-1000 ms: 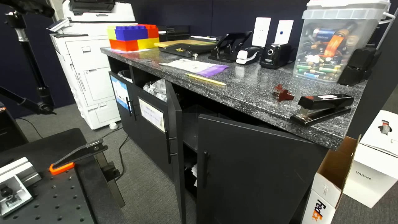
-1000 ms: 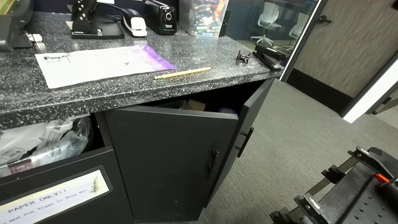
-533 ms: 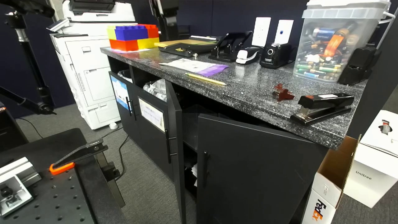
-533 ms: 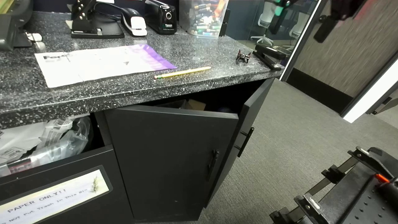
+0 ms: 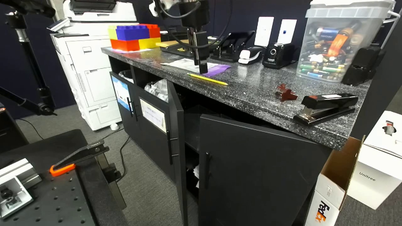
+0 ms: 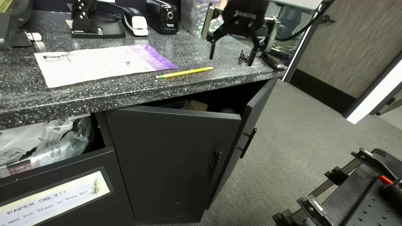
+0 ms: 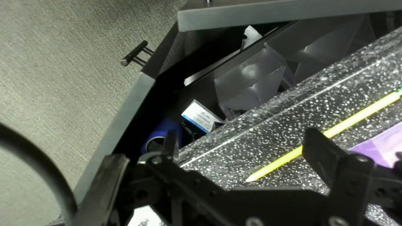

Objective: Move the pencil to the right

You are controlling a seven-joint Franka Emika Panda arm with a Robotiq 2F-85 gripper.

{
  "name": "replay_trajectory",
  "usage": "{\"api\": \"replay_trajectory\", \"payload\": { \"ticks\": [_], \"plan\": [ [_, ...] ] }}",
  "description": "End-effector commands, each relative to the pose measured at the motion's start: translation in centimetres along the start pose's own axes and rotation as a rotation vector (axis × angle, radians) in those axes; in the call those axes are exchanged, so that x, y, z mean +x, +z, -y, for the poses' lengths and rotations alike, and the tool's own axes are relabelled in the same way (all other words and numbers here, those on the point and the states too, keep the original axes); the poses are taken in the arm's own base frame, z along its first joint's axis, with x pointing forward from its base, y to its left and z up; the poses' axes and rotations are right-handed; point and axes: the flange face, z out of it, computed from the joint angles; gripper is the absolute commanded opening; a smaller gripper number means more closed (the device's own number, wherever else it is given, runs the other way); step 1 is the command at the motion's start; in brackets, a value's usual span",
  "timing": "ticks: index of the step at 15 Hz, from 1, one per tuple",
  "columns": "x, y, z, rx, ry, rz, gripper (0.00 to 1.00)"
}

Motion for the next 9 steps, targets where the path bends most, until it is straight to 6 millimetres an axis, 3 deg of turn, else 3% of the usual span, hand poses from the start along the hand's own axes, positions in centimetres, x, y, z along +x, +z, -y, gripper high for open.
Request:
{"api": "replay_trajectory", "payload": {
  "ticks": [1, 5, 9],
  "plan": [
    [2.5, 2.5, 4.9, 0.007, 0.092, -0.007, 1.00],
    [4.3, 4.2, 7.9, 0.017, 0.152, -0.044, 1.00],
    [5.3, 5.8, 8.5, 0.005, 0.209, -0.021, 1.00]
  ]
}}
